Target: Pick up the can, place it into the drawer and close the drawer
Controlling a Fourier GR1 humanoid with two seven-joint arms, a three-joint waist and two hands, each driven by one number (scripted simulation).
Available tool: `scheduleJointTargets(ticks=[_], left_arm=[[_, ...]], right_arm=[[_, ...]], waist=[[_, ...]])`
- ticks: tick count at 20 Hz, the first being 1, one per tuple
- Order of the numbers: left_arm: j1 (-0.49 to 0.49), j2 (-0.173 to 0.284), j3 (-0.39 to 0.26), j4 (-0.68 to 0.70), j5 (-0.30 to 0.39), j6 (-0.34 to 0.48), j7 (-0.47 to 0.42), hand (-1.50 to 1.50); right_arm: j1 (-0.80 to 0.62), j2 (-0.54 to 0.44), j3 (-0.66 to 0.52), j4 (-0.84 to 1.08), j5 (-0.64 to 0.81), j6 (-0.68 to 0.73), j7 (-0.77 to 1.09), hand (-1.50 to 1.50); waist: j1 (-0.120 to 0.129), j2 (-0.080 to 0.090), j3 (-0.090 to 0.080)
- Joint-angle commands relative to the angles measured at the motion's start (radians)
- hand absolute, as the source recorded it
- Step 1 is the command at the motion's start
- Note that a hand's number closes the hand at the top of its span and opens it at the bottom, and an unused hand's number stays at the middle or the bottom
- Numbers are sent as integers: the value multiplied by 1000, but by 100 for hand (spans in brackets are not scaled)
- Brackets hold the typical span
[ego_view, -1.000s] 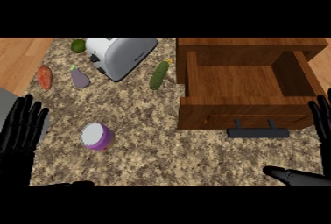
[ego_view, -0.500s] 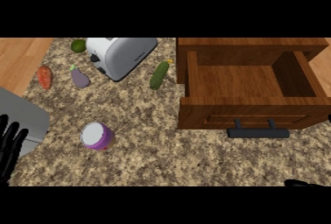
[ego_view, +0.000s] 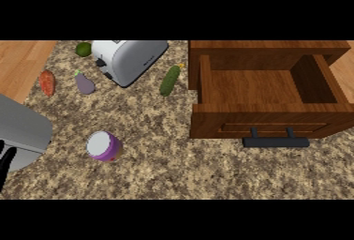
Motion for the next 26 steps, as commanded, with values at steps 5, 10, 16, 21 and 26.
scheduleJointTargets(ticks=[5, 10, 16, 21, 26], left_arm=[[-41, -35, -18, 44, 79, 62, 34, -150], [-167, -35, -56, 176, 60, 118, 44, -150], [-215, -36, 32, 314, 106, 71, -22, -150], [-269, -36, -27, 448, 53, 142, -91, -150], [-217, -36, -72, 573, 39, 140, -253, -150]], right_arm=[[52, 29, -64, 60, -35, 96, -93, -150], [77, 35, -73, -18, -47, 124, -37, -150], [81, 7, -185, -57, -172, 154, 46, -150], [60, 12, -204, 26, -121, 218, -34, -150], [30, 27, -217, 9, -145, 200, 32, -150]], waist=[[-3, 1, 0], [-8, 2, 0], [-5, 1, 0], [-5, 2, 0], [-1, 2, 0]])
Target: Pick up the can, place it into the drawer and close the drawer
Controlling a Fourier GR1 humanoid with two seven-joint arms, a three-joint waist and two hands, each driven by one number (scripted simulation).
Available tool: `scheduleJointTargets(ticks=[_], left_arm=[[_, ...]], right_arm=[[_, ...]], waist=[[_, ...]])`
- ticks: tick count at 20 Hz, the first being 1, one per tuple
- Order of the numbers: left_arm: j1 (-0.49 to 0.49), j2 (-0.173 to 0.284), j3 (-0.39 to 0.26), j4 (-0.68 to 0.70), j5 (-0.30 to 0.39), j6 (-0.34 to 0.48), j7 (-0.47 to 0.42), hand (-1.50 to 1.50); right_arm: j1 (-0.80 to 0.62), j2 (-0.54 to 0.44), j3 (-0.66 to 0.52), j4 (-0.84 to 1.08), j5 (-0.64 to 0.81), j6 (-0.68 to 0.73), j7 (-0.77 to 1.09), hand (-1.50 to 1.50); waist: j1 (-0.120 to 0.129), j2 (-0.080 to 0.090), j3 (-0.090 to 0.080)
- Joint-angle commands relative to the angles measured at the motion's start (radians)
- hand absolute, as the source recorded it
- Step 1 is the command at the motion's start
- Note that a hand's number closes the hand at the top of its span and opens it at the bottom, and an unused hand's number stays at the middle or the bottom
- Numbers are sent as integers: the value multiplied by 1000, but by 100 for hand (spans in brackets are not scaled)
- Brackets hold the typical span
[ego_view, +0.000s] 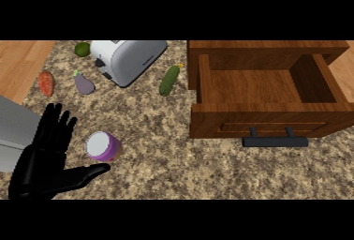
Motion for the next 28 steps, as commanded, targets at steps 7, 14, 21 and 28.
scheduleJointTargets(ticks=[7, 14, 21, 28], left_arm=[[-13, 8, 56, 278, 24, -34, -204, -150], [37, -1, 48, 270, 2, 3, -274, -150], [-42, 36, 160, 569, 52, -64, -447, -150], [-59, 77, 190, 750, 74, -155, -558, -150]], right_arm=[[-23, 35, -24, -84, -9, -2, 87, -150], [32, 76, -79, -92, -40, 80, 72, -150], [-12, 6, -175, -15, -116, 111, 88, -150], [1, 65, -164, -53, -80, 161, 97, -150]], waist=[[3, 0, 0], [2, -1, 0], [0, 0, 0], [1, 0, 0]])
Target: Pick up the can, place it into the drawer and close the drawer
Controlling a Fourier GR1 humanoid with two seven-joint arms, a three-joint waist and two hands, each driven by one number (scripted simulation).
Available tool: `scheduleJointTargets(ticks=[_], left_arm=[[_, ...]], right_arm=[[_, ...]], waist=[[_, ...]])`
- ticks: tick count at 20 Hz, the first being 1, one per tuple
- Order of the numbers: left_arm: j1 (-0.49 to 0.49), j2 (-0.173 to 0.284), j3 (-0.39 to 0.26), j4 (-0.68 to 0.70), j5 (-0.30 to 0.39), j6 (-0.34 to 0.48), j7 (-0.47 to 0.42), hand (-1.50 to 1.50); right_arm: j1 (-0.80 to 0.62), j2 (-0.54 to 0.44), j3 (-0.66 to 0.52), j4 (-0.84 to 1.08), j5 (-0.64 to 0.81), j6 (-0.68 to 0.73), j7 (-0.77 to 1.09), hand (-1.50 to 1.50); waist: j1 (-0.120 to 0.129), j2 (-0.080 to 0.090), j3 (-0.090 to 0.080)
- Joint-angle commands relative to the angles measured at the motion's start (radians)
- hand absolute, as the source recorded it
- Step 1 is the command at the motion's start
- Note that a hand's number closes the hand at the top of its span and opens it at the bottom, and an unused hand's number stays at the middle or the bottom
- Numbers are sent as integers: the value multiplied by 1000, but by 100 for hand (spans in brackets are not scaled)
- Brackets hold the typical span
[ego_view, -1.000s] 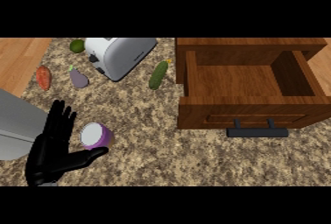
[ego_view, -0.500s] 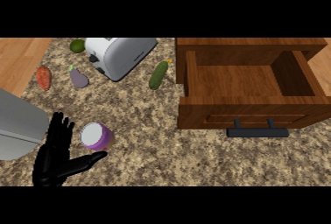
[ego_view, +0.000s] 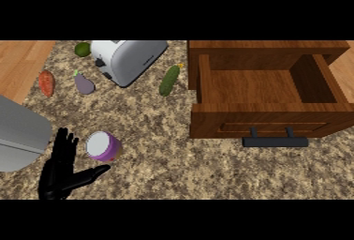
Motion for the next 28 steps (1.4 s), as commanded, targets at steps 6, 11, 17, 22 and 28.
scheduleJointTargets(ticks=[6, 11, 17, 22, 28], left_arm=[[-49, 1, 36, 227, 55, -68, -134, -150], [-126, -33, 13, 321, 31, -34, -179, -150], [-282, 1, 92, 612, 76, -100, -325, -150], [-247, 12, 85, 512, 133, -119, -231, 150], [-256, 3, 40, 451, 163, -219, -180, 150]], right_arm=[[-49, 5, -31, 24, 13, 15, 25, -150], [-21, 23, -51, 32, -7, 65, -5, -150], [-17, 14, -71, -29, -66, 36, 69, -150], [-18, 63, -42, -9, 20, 84, 22, -150], [-1, 4, -99, -43, -121, 71, 113, -150]], waist=[[1, 0, 0], [-1, 0, 0], [-6, 2, -1], [-1, 0, 0], [-1, -1, 0]])
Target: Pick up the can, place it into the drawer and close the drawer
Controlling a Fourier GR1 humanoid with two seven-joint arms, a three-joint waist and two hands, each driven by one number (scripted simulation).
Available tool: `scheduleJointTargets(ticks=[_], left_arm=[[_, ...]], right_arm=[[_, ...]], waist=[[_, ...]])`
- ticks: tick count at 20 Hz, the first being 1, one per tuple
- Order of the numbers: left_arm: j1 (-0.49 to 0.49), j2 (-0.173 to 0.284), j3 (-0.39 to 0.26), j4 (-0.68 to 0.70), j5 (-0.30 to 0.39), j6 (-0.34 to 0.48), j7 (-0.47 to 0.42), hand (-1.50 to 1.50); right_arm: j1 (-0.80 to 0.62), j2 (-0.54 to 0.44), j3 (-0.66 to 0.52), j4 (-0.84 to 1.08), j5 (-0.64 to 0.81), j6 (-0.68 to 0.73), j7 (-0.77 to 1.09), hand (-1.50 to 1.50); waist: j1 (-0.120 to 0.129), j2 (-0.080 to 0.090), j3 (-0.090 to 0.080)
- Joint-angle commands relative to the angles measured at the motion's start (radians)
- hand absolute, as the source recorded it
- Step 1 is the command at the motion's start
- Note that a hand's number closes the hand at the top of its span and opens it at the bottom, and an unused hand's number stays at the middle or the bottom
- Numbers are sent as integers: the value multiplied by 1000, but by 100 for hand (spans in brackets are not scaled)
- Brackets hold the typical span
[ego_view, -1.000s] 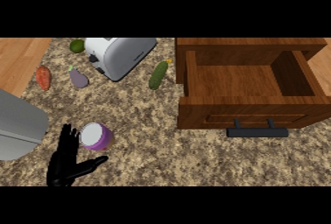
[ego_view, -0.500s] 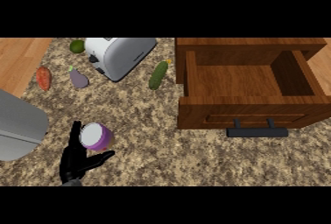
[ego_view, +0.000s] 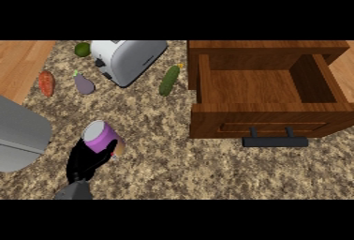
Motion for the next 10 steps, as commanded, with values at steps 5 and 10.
scheduleJointTargets(ticks=[5, 10], left_arm=[[11, -42, -72, -158, 2, -13, 24, 150], [-21, -5, -80, -218, 29, -69, 61, 150]], right_arm=[[40, 38, 57, -62, 15, -44, 15, -150], [63, 38, 12, -114, -55, -39, 66, -150]], waist=[[3, -2, 0], [1, -2, 0]])
